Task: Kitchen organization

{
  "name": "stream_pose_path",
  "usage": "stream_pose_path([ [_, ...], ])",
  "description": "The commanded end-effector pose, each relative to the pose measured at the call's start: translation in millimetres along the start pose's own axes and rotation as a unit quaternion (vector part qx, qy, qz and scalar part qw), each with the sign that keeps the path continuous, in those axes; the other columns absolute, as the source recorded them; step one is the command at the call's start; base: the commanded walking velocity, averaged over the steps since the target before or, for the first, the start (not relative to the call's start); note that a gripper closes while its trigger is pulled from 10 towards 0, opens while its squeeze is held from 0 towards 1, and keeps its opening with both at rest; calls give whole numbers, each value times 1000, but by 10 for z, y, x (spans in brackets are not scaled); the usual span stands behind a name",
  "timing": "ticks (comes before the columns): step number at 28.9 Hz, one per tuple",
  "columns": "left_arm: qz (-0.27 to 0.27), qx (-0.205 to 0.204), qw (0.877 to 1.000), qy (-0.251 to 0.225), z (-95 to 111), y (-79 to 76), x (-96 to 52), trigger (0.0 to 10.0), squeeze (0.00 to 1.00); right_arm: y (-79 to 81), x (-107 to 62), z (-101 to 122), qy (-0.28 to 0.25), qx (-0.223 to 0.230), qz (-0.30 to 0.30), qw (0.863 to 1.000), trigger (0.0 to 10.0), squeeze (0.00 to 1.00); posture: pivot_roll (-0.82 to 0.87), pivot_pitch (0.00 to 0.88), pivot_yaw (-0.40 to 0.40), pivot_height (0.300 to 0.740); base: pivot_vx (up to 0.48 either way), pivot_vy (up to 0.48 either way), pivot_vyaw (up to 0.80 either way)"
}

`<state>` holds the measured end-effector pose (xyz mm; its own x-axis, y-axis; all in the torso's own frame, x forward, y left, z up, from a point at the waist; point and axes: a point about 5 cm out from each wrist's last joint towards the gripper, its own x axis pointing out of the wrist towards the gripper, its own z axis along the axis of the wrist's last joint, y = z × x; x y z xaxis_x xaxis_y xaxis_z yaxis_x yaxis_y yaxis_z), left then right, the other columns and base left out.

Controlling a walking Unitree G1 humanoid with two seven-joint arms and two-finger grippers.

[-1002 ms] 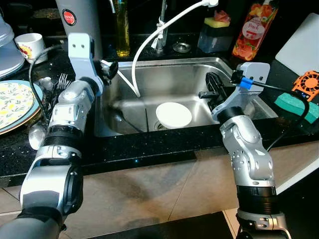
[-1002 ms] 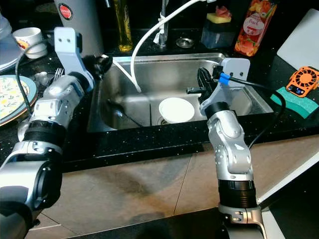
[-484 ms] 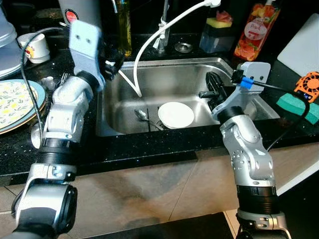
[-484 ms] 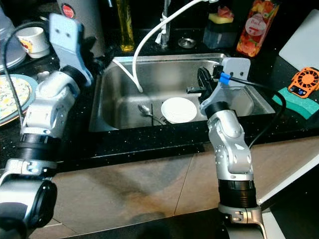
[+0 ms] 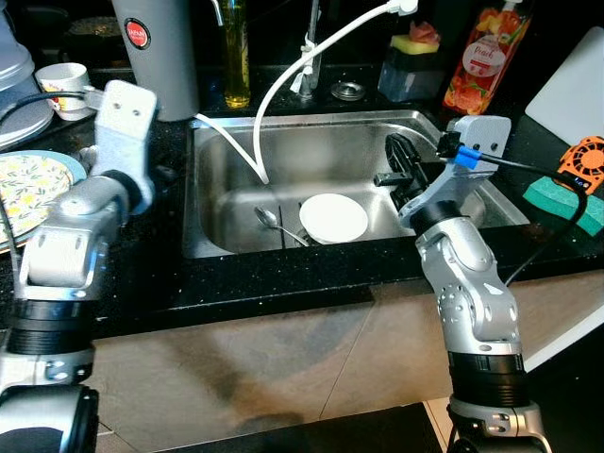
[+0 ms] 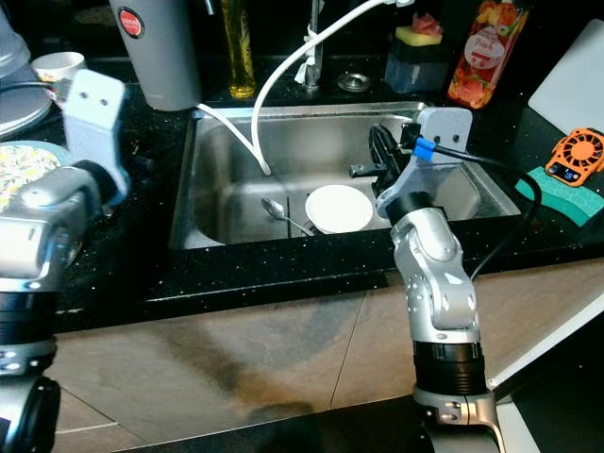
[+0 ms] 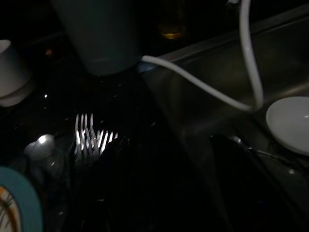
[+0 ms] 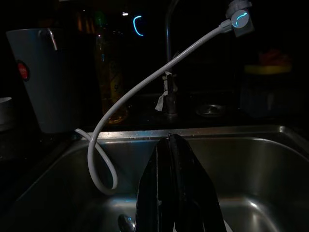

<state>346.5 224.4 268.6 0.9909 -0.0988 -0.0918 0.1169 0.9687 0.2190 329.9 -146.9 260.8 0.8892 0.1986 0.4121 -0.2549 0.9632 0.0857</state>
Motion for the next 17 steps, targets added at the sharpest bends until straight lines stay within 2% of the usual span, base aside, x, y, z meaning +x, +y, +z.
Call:
stream_pose_path([
  [1,4,-5,1000,17,-47,75,8,10000,0,20,6,-10,1,3,6,1000,10000,0,144,57,-22,740,0,0,0],
  [3,10,-20,999,24,-87,149,72,10000,0,29,13,-17,2,4,7,1000,10000,0,141,55,-22,740,0,0,0],
  [8,3,-47,998,41,-128,149,153,10000,0,27,13,-11,2,4,8,1000,10000,0,135,57,-20,740,0,0,0],
  [10,11,-61,997,53,-152,206,198,10000,0,23,11,3,1,3,8,1000,10000,0,132,61,-16,740,0,0,0],
  [13,19,-67,996,58,-155,274,230,10000,0,14,4,12,0,2,7,1000,10000,0,132,71,-10,740,0,0,0],
  [16,37,-46,996,64,-152,366,251,10000,0,0,-18,5,1,5,3,1000,10000,0,131,77,0,740,0,0,0],
  [17,40,-55,995,70,-173,398,245,10000,0,-3,-30,-2,3,7,4,1000,10000,0,130,80,0,740,0,0,0],
])
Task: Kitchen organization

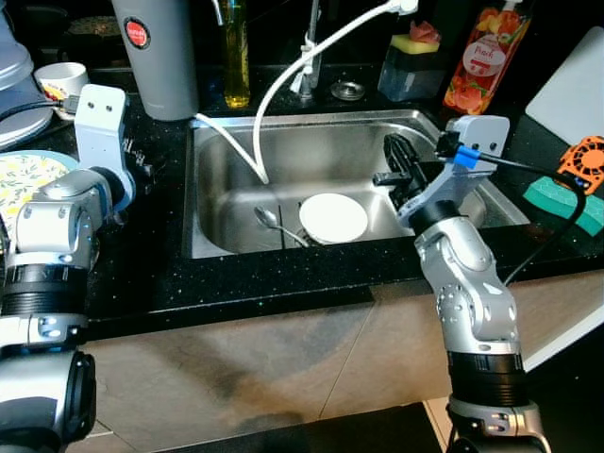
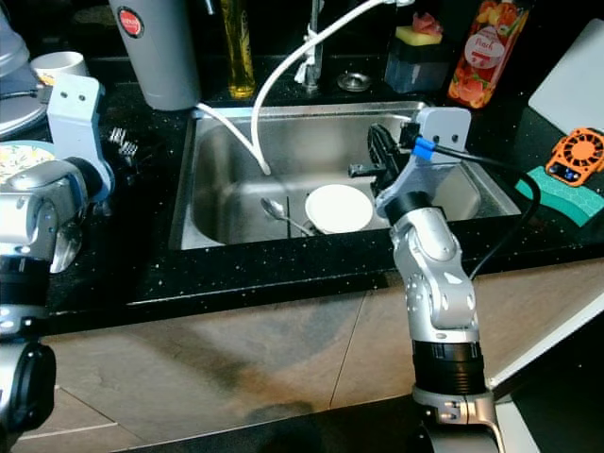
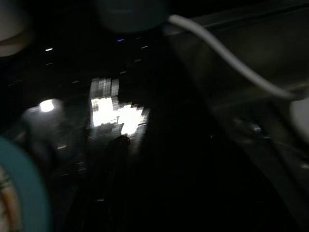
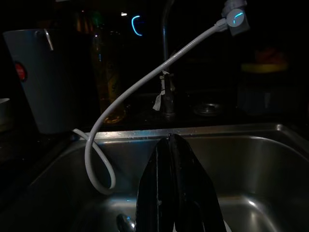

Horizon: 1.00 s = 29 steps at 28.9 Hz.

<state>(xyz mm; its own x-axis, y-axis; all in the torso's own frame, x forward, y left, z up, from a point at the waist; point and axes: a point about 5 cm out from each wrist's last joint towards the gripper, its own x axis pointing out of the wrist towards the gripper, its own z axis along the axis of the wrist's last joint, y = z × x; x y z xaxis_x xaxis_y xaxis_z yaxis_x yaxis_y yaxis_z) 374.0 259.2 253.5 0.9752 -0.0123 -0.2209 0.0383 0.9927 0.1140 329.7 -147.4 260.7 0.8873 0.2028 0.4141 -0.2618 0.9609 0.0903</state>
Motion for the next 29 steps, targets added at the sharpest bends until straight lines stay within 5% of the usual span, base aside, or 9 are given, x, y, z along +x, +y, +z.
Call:
stream_pose_path([
  [1,9,4,1000,-2,41,58,-9,10000,0,2,-27,-4,3,4,1,1000,10000,0,130,80,0,740,0,0,0],
  [11,4,-18,1000,24,-83,114,-37,10000,0,45,-19,-130,45,12,57,997,10000,0,148,92,-8,740,0,0,0],
  [21,-19,-47,997,58,-273,97,-31,10000,0,361,-79,-304,98,5,181,979,10000,0,148,91,-3,740,0,0,0],
  [29,6,-62,994,86,-461,201,-46,10000,0,359,-38,-264,92,1,191,977,10000,0,149,88,-7,740,0,0,0],
])
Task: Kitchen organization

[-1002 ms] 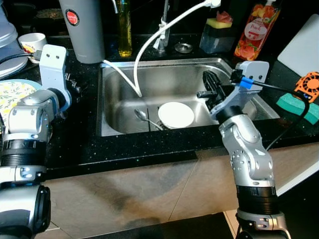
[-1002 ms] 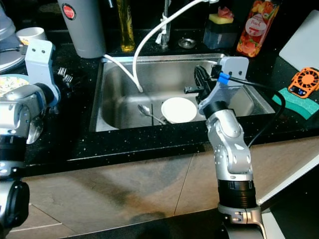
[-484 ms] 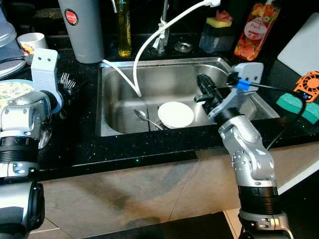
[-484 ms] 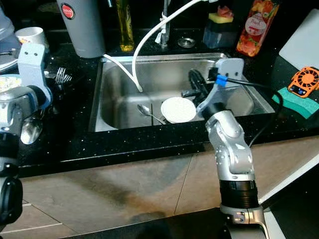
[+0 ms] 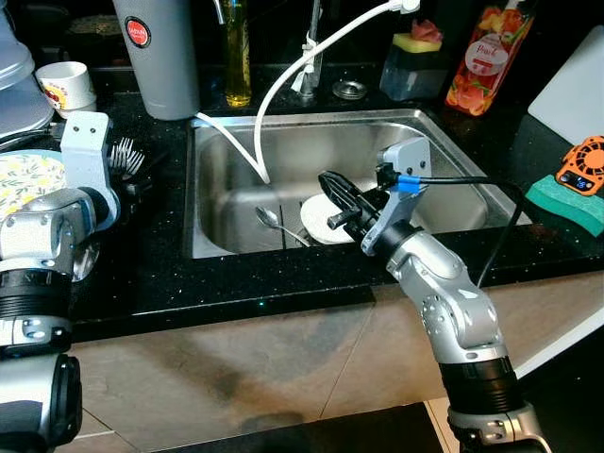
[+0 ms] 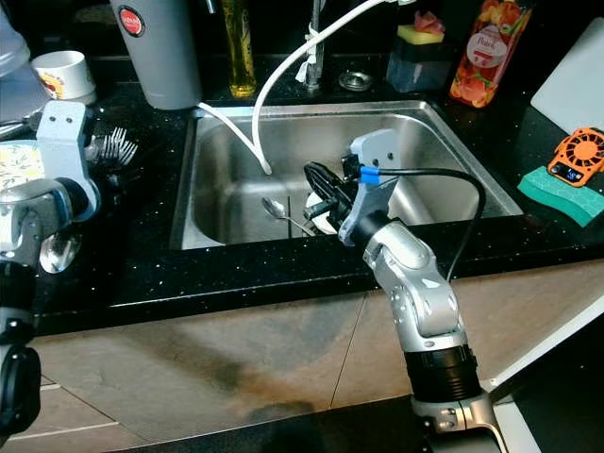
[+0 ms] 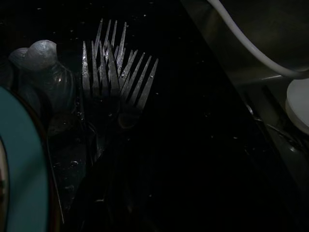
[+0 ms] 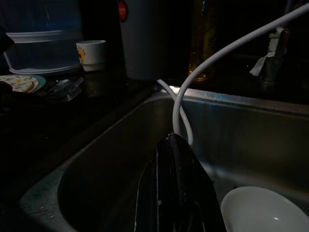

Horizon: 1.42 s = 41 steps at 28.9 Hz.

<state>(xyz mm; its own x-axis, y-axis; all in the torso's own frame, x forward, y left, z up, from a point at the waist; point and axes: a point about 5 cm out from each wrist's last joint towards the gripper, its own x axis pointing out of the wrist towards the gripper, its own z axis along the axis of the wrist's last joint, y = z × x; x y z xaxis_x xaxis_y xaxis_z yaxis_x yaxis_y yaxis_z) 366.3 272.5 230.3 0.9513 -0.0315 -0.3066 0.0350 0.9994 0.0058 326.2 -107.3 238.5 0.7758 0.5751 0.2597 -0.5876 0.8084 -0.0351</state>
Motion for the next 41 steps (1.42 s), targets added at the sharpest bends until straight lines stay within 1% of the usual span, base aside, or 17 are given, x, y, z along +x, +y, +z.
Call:
stream_pose_path([
  [1,23,-13,999,47,-229,139,-7,10000,0,-21,2,12,3,0,1,1000,10000,0,151,87,-8,740,0,0,0],
  [2,13,-22,998,53,-260,131,-5,9098,0,-22,4,18,1,0,1,1000,10000,0,153,87,-9,740,0,0,0],
  [3,1,-27,998,59,-281,108,-2,5255,0,-20,5,21,0,0,1,1000,10000,0,151,86,-9,740,0,0,0],
  [4,1,-27,998,59,-281,108,-2,5255,0,-20,5,21,0,0,1,1000,10000,0,151,86,-9,740,0,0,0],
  [6,-15,-30,997,64,-305,65,4,1765,0,-17,5,25,-2,1,0,1000,10000,0,152,85,-9,740,0,0,0],
  [7,-15,-30,997,64,-305,65,4,1765,0,-17,5,25,-2,1,0,1000,10000,0,152,85,-9,740,0,0,0],
  [8,-17,-15,998,67,-317,50,8,0,0,-17,5,29,-4,2,-2,1000,10000,0,152,85,-9,740,0,0,0],
  [14,28,80,995,48,-259,90,26,0,0,-40,2,51,-14,6,-13,1000,10000,0,150,83,-8,740,0,0,0],
  [17,77,154,985,23,-164,133,15,0,0,-46,1,53,-15,6,-14,1000,10000,0,146,80,-11,740,0,0,0],
  [19,61,140,988,-34,20,35,-1,0,0,-48,-1,54,-16,7,-15,1000,10000,0,145,76,-13,740,0,0,0],
  [20,54,147,985,-67,127,-19,-24,1373,0,-49,-2,54,-16,7,-15,1000,10000,0,145,76,-13,740,0,0,0],
  [21,40,152,982,-104,249,-95,-57,10000,0,-51,-2,56,-17,8,-16,1000,10000,0,146,75,-14,740,0,0,0],
  [26,-61,115,964,-232,711,-518,-248,10000,0,-74,0,77,-24,8,-28,999,10000,0,142,64,-18,740,0,0,0],
  [30,-142,63,952,-264,883,-875,-277,10000,0,-137,6,121,-39,10,-61,997,10000,0,135,52,-21,740,0,0,0],
  [31,-142,63,952,-264,883,-875,-277,10000,0,-137,6,121,-39,10,-61,997,10000,0,135,52,-21,740,0,0,0],
  [37,-180,8,954,-240,803,-1466,70,10000,0,-284,-23,274,-81,15,-124,989,10000,0,117,42,-19,740,0,0,0],
  [41,-168,-12,944,-285,857,-1603,131,10000,0,-296,-32,335,-98,9,-134,986,10000,0,101,41,-10,740,0,0,0],
])
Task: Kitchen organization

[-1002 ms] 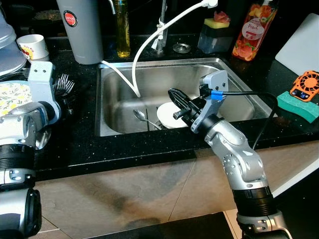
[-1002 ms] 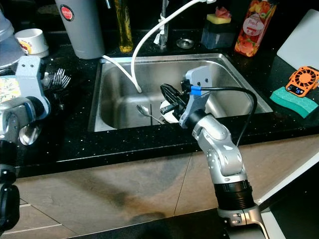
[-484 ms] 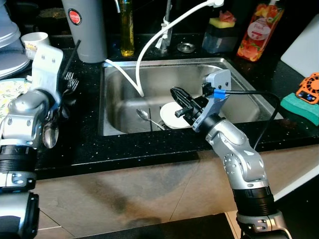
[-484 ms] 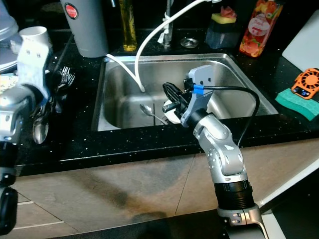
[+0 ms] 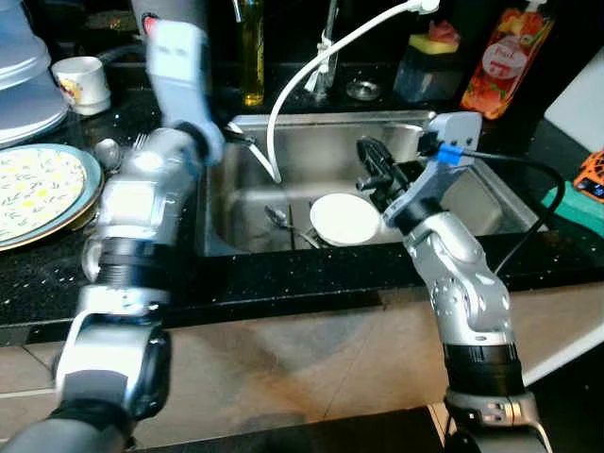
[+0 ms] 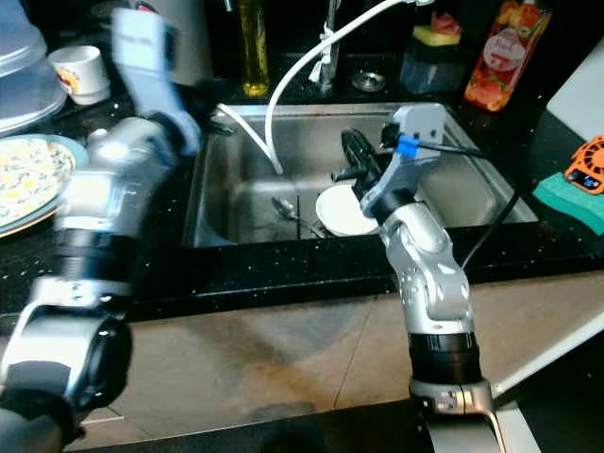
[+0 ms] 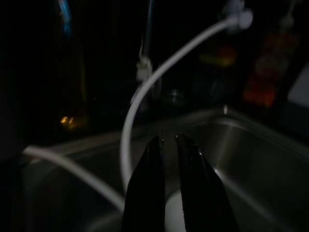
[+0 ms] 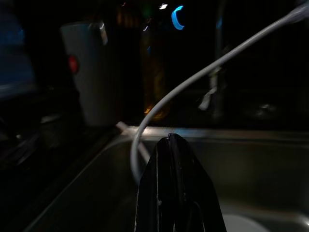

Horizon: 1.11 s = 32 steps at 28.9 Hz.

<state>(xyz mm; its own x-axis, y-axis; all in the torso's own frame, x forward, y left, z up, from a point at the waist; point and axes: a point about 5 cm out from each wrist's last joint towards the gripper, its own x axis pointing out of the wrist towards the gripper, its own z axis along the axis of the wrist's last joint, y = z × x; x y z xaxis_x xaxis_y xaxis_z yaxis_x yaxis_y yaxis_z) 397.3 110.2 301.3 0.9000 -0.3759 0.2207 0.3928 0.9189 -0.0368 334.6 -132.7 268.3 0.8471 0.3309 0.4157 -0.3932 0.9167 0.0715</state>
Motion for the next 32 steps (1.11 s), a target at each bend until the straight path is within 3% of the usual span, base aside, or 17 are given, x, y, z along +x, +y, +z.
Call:
stream_pose_path([
  [1,21,14,999,-36,35,-13,69,10000,0,-32,-14,60,-19,-4,-14,1000,10000,0,101,41,-10,740,0,0,0],
  [3,25,18,999,-39,22,-28,93,10000,0,-29,-15,73,-23,-5,-15,1000,10000,0,101,41,-10,740,0,0,0],
  [4,23,20,999,-30,-8,-49,113,10000,1000,-20,-19,92,-29,-2,-17,999,10000,0,87,46,0,740,0,0,0],
  [8,11,9,999,-35,41,-86,117,10000,1000,-18,-34,118,-36,4,-22,999,10000,0,86,49,3,740,0,0,0],
  [9,19,15,999,-42,139,-47,77,10000,0,-27,-48,120,-36,6,-28,999,10000,0,91,56,2,740,0,0,0],
  [11,37,36,999,-15,149,18,39,10000,0,-31,-55,112,-34,7,-30,999,10000,0,95,60,1,740,0,0,0],
  [12,45,63,996,43,58,65,14,10000,0,-31,-58,102,-32,6,-31,999,10000,0,95,60,1,740,0,0,0],
  [14,60,83,988,112,-78,173,-27,10000,0,-24,-56,83,-28,7,-32,999,10000,0,117,68,-5,740,0,0,0],
  [15,60,83,988,112,-78,173,-27,10000,0,-24,-56,83,-28,7,-32,999,10000,0,117,68,-5,740,0,0,0],
  [16,114,98,979,140,-90,396,-183,10000,0,-14,-55,46,-22,9,-33,999,10000,0,117,68,-5,740,0,0,0],
  [19,148,116,971,148,-71,501,-252,10000,0,-11,-56,32,-20,10,-34,999,10000,0,117,68,-5,740,0,0,0],
  [20,185,146,959,160,-33,601,-317,10000,0,-6,-60,23,-19,12,-34,999,10000,0,136,78,-5,740,0,0,0],
  [24,271,124,946,131,195,912,-574,10000,0,-1,-71,-8,-14,18,-36,999,10000,0,154,76,-16,740,0,0,0],
  [28,284,119,942,133,194,983,-677,10000,0,3,-68,-15,-12,20,-34,999,10000,0,152,77,-19,740,0,0,0],
  [29,293,89,937,165,116,1005,-729,10000,0,4,-64,-16,-11,20,-33,999,10000,0,155,75,-20,740,0,0,0],
  [30,293,89,937,165,116,1005,-729,10000,0,4,-64,-16,-11,20,-33,999,10000,0,155,75,-20,740,0,0,0],
  [32,326,38,913,241,-149,1059,-894,9961,0,-2,-61,-17,-10,19,-32,999,10000,0,155,74,-18,740,0,0,0],
])
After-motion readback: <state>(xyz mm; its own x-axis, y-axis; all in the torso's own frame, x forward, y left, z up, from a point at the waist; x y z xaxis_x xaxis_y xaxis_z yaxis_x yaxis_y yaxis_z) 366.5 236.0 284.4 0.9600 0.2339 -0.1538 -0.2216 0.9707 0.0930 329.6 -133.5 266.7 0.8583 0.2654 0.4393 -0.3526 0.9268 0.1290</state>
